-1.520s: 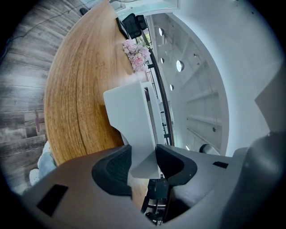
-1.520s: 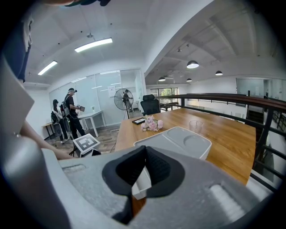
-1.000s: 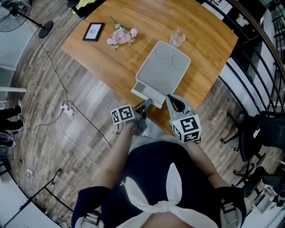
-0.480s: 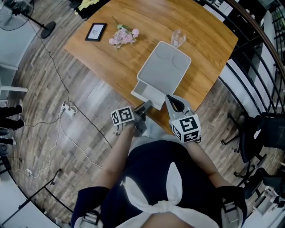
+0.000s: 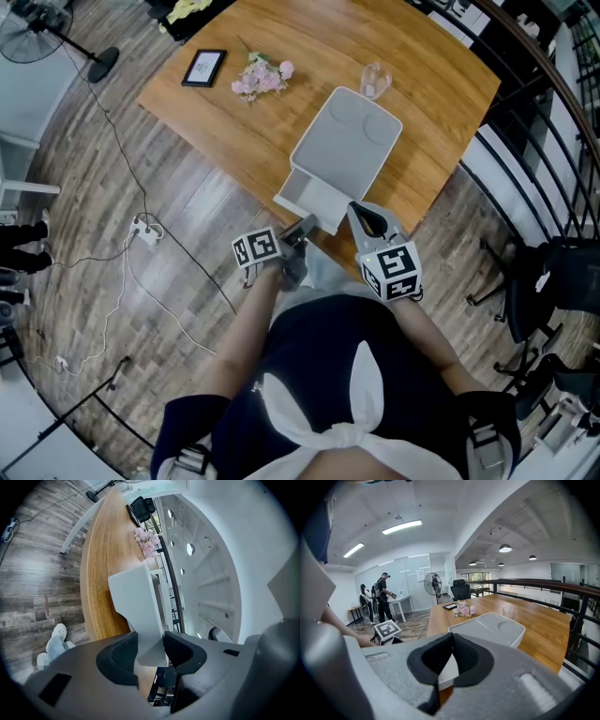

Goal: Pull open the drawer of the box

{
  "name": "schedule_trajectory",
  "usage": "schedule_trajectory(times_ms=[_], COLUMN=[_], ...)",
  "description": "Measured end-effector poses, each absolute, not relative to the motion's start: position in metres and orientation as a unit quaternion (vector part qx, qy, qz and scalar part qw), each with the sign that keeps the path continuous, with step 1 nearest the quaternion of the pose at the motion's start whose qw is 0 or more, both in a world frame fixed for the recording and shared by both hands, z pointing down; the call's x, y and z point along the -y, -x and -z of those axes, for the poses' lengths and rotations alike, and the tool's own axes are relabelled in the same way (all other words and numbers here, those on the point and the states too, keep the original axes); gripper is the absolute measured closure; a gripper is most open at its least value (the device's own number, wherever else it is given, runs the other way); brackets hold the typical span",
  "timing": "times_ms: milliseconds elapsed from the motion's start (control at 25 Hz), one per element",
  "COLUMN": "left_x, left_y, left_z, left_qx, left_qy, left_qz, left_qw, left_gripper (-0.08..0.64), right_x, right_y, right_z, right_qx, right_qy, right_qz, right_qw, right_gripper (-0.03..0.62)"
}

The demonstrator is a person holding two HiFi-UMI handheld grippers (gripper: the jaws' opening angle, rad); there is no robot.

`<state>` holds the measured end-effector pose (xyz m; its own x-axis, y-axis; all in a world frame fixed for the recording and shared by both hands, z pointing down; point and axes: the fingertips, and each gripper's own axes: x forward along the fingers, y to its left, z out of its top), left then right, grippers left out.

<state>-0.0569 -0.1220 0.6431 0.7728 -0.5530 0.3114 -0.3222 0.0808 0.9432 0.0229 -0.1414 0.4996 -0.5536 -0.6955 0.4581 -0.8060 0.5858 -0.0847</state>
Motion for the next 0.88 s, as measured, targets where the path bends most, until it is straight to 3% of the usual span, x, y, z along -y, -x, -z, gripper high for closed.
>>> schedule_trajectory(times_ms=[880], left_x=[0.093], left_y=[0.070], left_z=[-0.642], left_qx=[0.336], left_qy=[-0.667], left_qz=[0.090], left_qw=[0.659], left_gripper=[0.370], right_x=[0.120], right_y=[-0.019], right_z=[-0.496], right_qx=[0.872], right_qy=[-0.430], right_qz=[-0.141], right_qw=[0.185], right_gripper=[0.594])
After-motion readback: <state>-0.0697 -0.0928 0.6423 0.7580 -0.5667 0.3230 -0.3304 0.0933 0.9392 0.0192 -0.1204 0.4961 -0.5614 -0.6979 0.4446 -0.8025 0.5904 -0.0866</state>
